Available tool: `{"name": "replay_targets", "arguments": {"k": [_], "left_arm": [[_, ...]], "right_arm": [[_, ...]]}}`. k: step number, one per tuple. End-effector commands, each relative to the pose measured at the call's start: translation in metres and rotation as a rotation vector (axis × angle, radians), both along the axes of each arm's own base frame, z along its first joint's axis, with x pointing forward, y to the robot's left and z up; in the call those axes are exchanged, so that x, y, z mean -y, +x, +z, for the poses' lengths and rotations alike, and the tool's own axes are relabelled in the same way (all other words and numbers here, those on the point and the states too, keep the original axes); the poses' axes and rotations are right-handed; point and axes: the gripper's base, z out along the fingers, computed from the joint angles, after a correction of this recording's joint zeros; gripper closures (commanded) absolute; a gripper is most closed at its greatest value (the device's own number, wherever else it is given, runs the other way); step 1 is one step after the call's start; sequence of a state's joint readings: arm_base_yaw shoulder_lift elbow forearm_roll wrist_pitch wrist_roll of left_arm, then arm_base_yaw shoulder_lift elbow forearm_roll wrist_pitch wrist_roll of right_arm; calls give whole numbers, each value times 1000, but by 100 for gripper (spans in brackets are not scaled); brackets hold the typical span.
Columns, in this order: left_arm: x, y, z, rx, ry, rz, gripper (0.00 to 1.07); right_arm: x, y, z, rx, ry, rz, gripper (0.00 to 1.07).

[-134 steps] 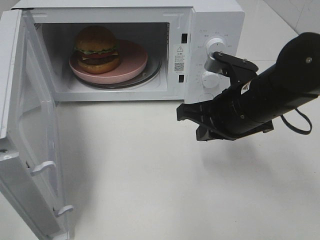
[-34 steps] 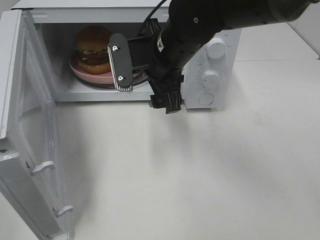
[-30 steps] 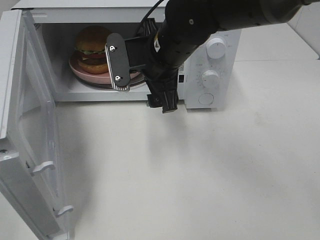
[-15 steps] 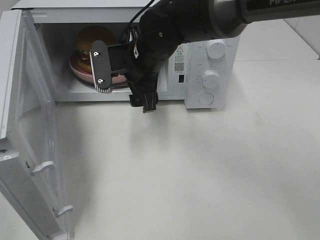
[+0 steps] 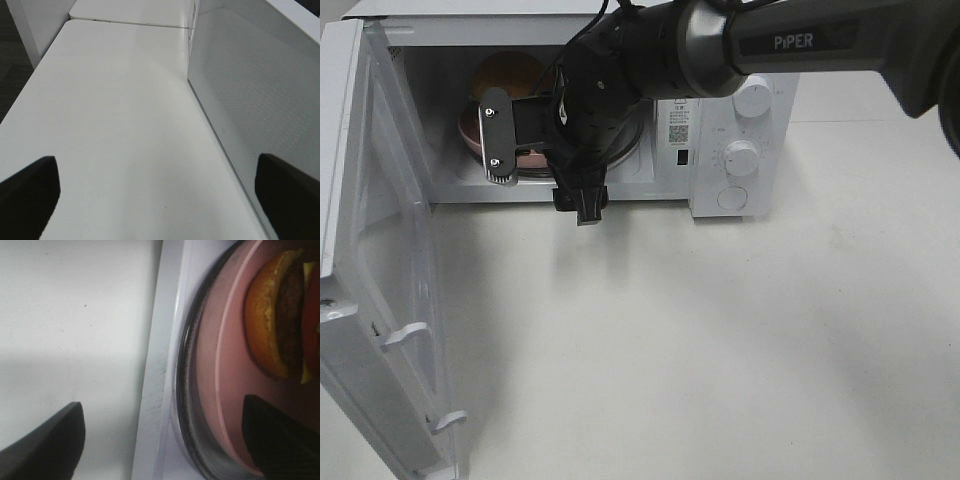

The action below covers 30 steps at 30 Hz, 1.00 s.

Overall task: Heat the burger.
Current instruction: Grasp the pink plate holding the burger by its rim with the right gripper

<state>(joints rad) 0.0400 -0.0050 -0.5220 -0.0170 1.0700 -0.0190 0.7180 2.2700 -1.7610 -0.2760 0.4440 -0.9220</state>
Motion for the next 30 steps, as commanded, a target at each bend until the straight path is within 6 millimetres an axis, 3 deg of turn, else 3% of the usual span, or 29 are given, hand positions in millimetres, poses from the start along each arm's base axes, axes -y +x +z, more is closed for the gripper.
{"name": "replay_targets", "arguments": {"k": [1, 13, 24, 30], "left_arm": [[0, -2, -1, 15, 0, -4, 9], [0, -2, -1, 15, 0, -4, 9], [0, -2, -1, 15, 0, -4, 9], [0, -2, -1, 15, 0, -4, 9]], "right_arm": [[-4, 3, 0, -4, 14, -20, 26], [-20, 21, -10, 24, 35, -22, 27], [-12, 42, -10, 51, 65, -78, 28], [-6, 47, -19, 42, 53, -92, 28]]}}
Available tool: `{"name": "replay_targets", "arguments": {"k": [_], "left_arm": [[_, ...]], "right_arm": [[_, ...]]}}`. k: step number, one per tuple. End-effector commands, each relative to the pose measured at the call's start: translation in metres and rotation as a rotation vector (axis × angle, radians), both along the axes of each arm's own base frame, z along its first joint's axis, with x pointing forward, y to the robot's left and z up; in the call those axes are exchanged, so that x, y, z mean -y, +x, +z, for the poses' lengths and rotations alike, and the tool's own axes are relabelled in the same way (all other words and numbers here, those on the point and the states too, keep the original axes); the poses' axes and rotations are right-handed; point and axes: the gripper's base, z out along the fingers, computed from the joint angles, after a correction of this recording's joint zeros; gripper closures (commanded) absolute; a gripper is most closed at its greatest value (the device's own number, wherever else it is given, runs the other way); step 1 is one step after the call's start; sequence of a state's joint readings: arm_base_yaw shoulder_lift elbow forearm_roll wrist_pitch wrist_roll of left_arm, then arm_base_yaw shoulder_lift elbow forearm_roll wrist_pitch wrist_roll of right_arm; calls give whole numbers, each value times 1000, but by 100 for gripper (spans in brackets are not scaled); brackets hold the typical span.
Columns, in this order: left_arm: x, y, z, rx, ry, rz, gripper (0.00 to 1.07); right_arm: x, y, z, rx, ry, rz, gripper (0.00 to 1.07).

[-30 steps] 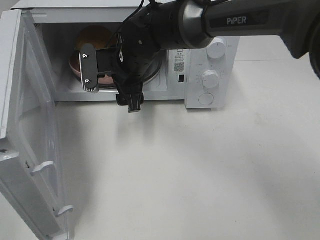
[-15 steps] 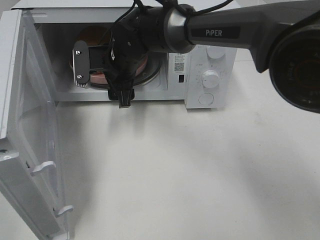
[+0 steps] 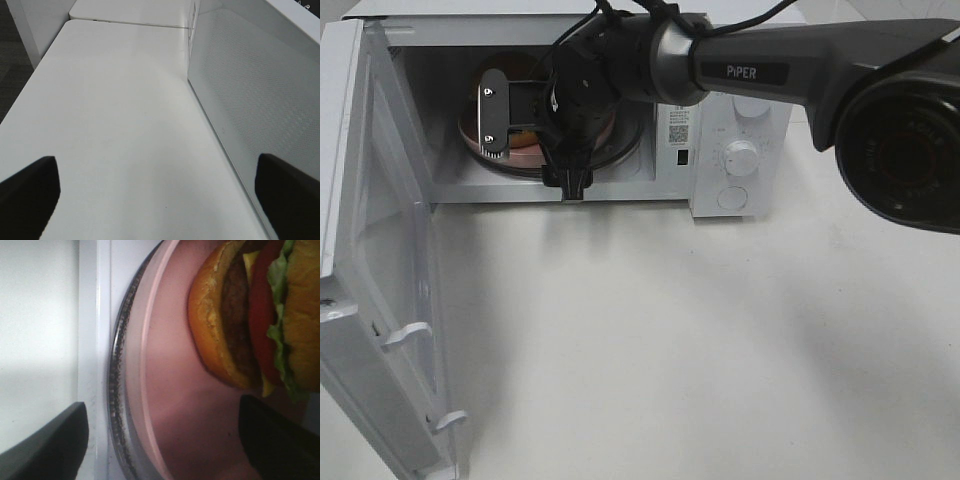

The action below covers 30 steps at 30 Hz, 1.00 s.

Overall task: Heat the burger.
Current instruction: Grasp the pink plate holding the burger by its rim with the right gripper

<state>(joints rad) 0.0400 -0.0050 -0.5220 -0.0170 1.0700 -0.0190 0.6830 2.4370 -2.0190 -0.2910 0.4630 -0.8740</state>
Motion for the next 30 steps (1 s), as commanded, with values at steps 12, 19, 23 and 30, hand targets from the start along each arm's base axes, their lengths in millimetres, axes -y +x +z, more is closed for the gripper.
{"name": "replay_targets", "arguments": {"k": [12, 19, 23, 30], "left_arm": [[0, -2, -1, 15, 0, -4, 9], [0, -2, -1, 15, 0, -4, 9], [0, -2, -1, 15, 0, -4, 9], [0, -2, -1, 15, 0, -4, 9]], "right_arm": [[2, 12, -18, -19, 15, -36, 32], [1, 11, -18, -39, 44, -71, 69], [2, 10, -19, -63, 34, -82, 89], [1, 0, -24, -120, -57, -32, 107]]}}
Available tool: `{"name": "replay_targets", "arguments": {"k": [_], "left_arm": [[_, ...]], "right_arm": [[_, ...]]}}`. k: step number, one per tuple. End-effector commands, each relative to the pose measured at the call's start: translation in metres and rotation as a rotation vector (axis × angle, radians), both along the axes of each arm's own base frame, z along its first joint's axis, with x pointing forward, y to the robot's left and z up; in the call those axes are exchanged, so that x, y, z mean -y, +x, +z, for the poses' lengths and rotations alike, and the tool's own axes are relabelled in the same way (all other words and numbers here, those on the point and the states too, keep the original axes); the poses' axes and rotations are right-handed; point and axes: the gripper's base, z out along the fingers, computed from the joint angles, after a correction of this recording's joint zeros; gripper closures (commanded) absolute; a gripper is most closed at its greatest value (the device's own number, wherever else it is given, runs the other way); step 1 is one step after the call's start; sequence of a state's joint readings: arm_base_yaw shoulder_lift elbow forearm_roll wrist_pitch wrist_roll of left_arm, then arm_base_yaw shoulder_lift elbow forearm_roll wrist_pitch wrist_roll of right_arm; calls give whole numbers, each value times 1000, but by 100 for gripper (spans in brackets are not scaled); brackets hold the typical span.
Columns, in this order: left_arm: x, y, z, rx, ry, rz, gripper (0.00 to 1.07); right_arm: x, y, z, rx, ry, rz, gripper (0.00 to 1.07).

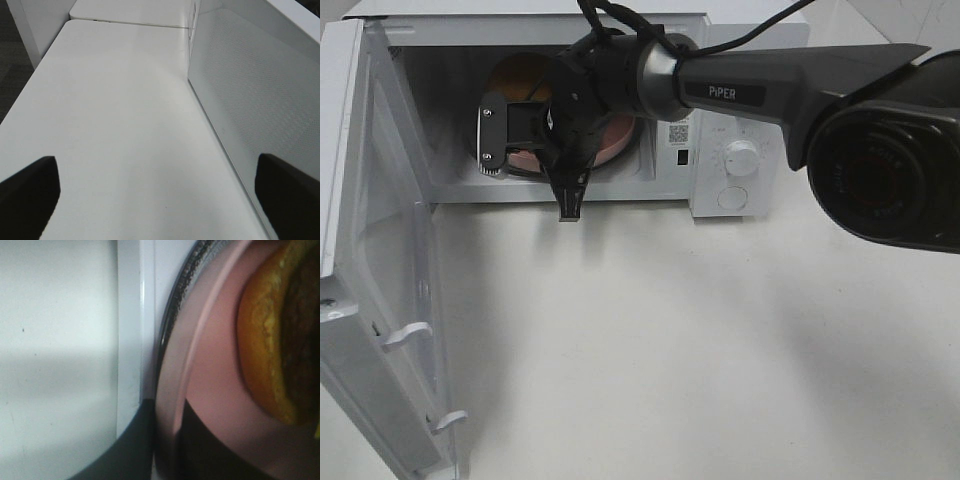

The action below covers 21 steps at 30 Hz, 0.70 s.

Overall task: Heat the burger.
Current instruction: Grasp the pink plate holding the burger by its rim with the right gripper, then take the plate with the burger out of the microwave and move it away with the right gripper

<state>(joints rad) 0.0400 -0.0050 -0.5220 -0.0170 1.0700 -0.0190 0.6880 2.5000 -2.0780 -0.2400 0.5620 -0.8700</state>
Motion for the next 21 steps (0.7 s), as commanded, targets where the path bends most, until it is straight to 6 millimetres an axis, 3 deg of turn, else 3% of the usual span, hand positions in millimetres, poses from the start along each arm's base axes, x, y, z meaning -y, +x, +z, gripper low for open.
{"name": "replay_targets", "arguments": {"k": [1, 8, 21], "left_arm": [[0, -2, -1, 15, 0, -4, 9], [0, -2, -1, 15, 0, -4, 9], [0, -2, -1, 15, 1, -3, 9]], "right_arm": [[5, 1, -1, -28, -23, 9, 107], [2, -7, 9, -25, -29, 53, 107], [20, -34, 22, 70, -28, 193, 107]]}}
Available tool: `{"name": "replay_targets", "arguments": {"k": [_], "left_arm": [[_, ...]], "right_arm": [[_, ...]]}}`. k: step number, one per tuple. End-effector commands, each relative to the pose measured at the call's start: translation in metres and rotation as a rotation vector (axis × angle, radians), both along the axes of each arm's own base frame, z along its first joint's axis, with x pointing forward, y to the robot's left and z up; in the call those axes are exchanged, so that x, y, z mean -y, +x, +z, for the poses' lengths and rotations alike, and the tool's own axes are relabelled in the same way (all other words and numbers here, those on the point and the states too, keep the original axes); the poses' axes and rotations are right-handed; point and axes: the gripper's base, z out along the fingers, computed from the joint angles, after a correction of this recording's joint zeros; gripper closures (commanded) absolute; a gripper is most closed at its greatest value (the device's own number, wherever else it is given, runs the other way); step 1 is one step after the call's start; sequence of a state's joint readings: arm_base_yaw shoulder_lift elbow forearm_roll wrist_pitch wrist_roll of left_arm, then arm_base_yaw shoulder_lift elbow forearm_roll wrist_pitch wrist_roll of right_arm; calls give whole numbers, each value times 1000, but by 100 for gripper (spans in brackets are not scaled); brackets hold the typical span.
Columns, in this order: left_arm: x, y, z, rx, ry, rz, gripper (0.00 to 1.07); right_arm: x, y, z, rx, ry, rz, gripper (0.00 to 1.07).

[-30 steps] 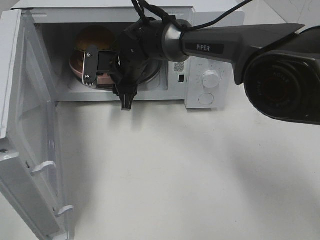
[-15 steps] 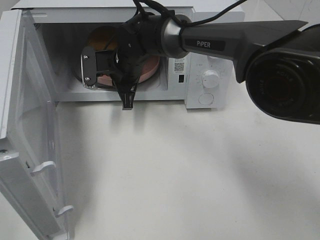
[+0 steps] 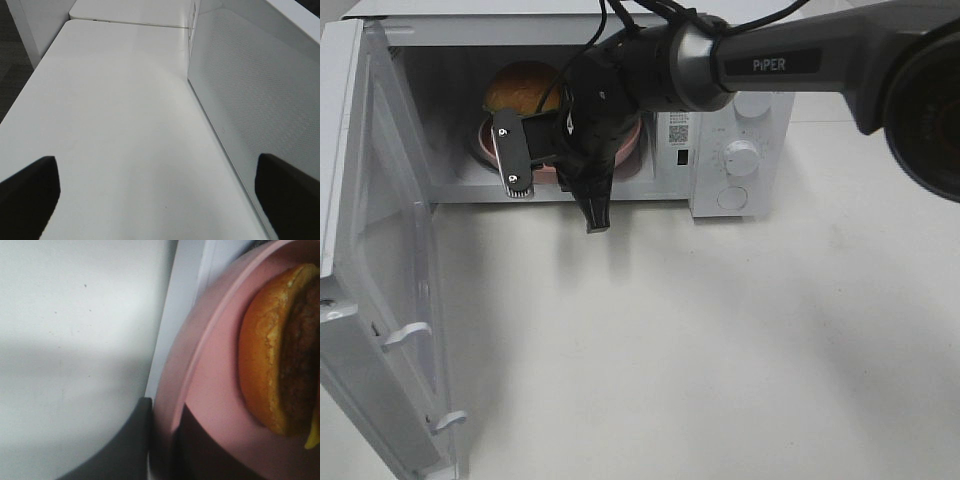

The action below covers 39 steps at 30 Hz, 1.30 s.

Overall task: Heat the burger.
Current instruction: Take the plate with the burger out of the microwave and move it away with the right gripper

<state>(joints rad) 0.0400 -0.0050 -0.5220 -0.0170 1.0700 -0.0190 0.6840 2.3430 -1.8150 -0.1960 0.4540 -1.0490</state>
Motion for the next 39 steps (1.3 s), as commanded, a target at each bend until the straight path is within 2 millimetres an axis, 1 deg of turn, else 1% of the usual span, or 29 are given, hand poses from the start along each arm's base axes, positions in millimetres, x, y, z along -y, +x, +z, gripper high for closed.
{"name": "replay_targets", "arguments": {"k": [1, 3, 5, 6, 7, 8, 10, 11, 12, 14, 16, 19, 21, 22, 26, 27, 29, 30, 31, 32, 34, 35, 38, 39], "left_arm": [[0, -2, -1, 15, 1, -3, 9], [0, -2, -1, 15, 1, -3, 9], [0, -2, -1, 15, 1, -3, 9], [0, -2, -1, 15, 1, -3, 9], [0, -2, -1, 15, 1, -3, 9], [0, -2, -1, 15, 1, -3, 9], [0, -2, -1, 15, 1, -3, 9], [0, -2, -1, 15, 1, -3, 9], [0, -2, -1, 15, 1, -3, 9], [0, -2, -1, 15, 1, -3, 9], [0, -2, -1, 15, 1, -3, 9], [0, -2, -1, 15, 1, -3, 9], [0, -2, -1, 15, 1, -3, 9], [0, -2, -1, 15, 1, -3, 9], [0, -2, -1, 15, 1, -3, 9], [0, -2, -1, 15, 1, -3, 9], [0, -2, -1, 15, 1, -3, 9], [0, -2, -1, 15, 1, -3, 9], [0, -2, -1, 15, 1, -3, 9], [0, -2, -1, 15, 1, -3, 9], [0, -2, -1, 15, 1, -3, 9], [0, -2, -1, 15, 1, -3, 9], [0, -2, -1, 15, 1, -3, 9], [0, -2, -1, 15, 1, -3, 9]], "right_arm": [[4, -12, 13, 69, 29, 67, 107], [6, -15, 14, 72, 24, 77, 107], [11, -23, 18, 86, 20, 106, 107], [11, -23, 18, 86, 20, 106, 107], [11, -30, 19, 90, 18, 128, 107], [11, -30, 19, 90, 18, 128, 107], [16, -39, 21, 104, 17, 154, 107], [16, -39, 21, 104, 17, 154, 107], [16, -47, 23, 112, 24, 169, 107], [18, -50, 23, 111, 25, 171, 107], [22, -62, 23, 111, 31, 187, 107], [23, -65, 25, 118, 37, 190, 107], [27, -72, 29, 131, 55, 196, 107], [27, -72, 29, 131, 55, 196, 107], [36, -83, 34, 122, 55, 192, 107], [36, -83, 34, 122, 55, 192, 107], [41, -95, 37, 123, 63, 201, 107], [41, -95, 37, 123, 63, 201, 107], [41, -100, 37, 123, 66, 210, 107], [45, -105, 38, 121, 64, 212, 107], [47, -107, 38, 121, 65, 214, 107], [51, -113, 37, 120, 67, 216, 107], [53, -115, 38, 125, 72, 217, 107], [58, -120, 39, 127, 76, 218, 107]]}}
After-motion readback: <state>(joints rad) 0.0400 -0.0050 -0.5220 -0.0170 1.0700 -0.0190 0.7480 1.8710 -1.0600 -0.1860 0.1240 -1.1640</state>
